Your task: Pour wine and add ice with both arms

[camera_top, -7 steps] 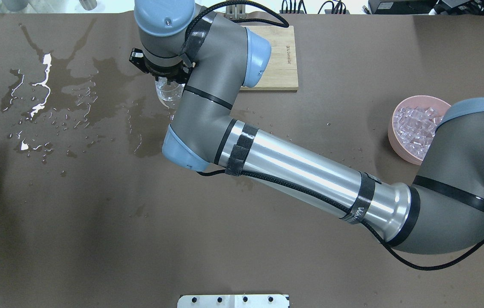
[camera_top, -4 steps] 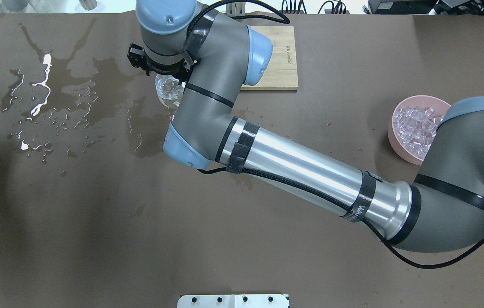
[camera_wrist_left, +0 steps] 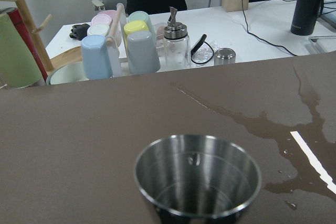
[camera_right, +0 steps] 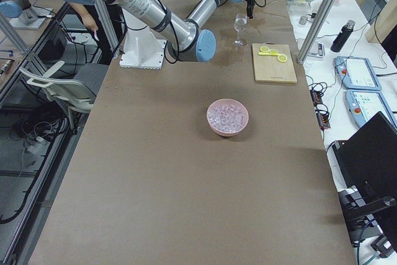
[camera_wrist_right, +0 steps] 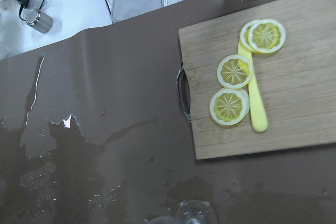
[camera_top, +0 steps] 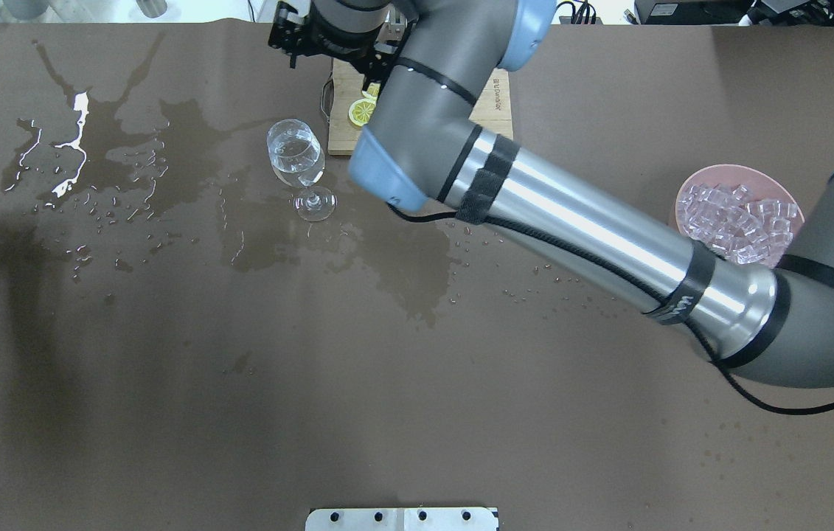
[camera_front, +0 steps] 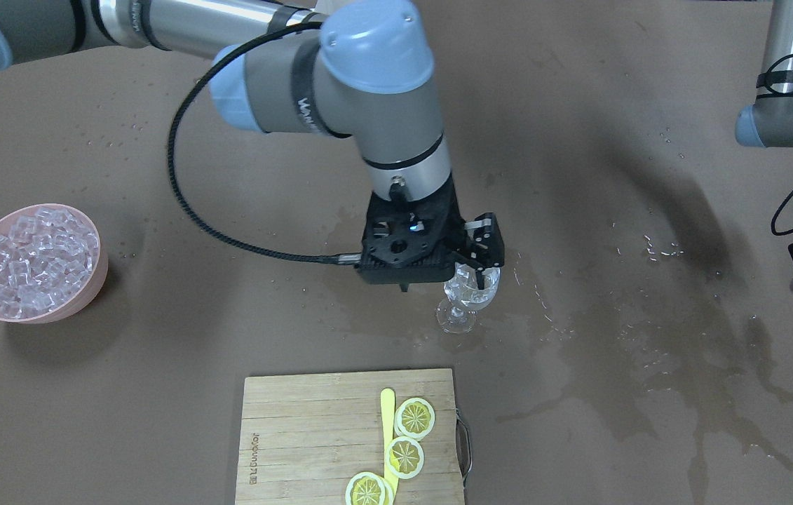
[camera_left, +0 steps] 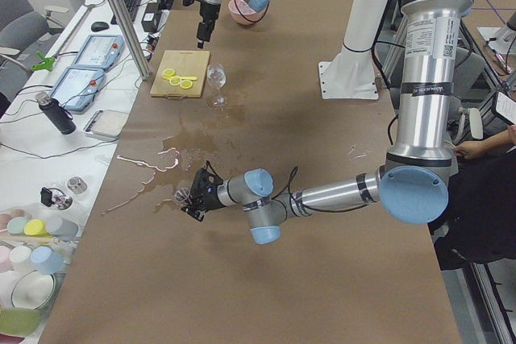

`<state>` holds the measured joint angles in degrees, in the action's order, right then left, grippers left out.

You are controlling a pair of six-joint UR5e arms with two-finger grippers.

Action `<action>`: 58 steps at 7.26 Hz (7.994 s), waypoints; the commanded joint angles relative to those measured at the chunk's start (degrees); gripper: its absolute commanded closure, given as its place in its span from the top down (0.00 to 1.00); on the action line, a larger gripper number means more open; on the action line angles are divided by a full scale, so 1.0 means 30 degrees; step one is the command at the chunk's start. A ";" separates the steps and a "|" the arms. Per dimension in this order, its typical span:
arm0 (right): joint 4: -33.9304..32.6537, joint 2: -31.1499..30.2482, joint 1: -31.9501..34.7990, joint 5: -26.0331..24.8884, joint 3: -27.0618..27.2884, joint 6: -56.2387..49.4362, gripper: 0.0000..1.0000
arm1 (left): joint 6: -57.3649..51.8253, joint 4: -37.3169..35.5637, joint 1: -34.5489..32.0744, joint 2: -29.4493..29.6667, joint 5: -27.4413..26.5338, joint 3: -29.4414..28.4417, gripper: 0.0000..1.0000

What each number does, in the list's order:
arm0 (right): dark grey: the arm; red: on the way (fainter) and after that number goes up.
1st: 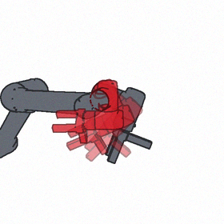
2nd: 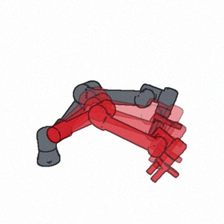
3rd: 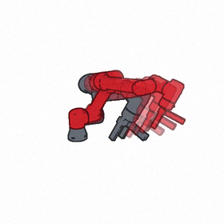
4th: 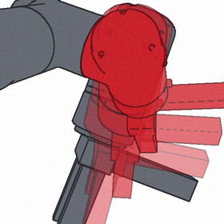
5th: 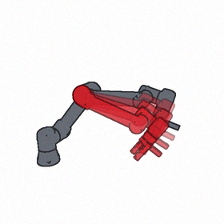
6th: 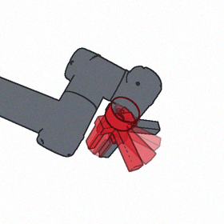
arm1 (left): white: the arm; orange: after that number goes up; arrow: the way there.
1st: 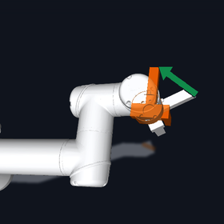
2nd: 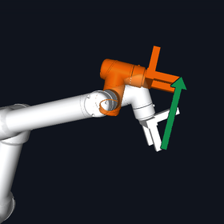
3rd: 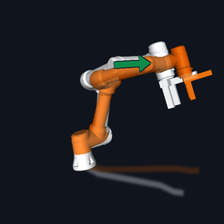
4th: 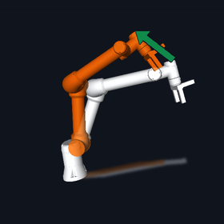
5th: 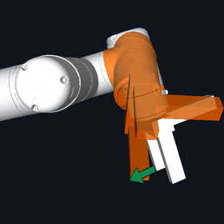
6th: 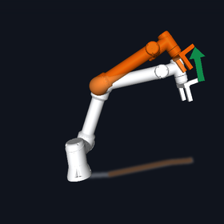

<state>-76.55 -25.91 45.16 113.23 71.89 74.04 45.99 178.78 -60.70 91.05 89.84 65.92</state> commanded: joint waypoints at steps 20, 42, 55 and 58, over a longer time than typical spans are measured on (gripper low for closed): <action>0.2404 -1.9487 1.3776 0.7755 0.2932 -2.0551 1.00 | 0.1370 -0.0500 0.0926 0.1377 0.1723 -0.1260 0.12; -0.6621 -1.5974 1.4069 0.7286 0.2317 -2.4945 1.00 | 0.1165 -0.0383 0.0312 0.0997 0.3362 -0.0704 0.88; -0.7704 -1.4861 1.3952 0.7315 0.2024 -2.4799 1.00 | -0.1604 -0.7923 -0.7093 0.1319 1.2344 0.2279 0.95; -0.7704 -1.4832 1.3893 0.7286 0.2024 -2.4740 1.00 | -0.2113 -1.2846 -0.9557 0.1261 1.5253 0.3075 0.97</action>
<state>-99.62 -70.49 86.92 135.10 77.96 -0.28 40.66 146.61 -86.74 94.93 132.79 74.47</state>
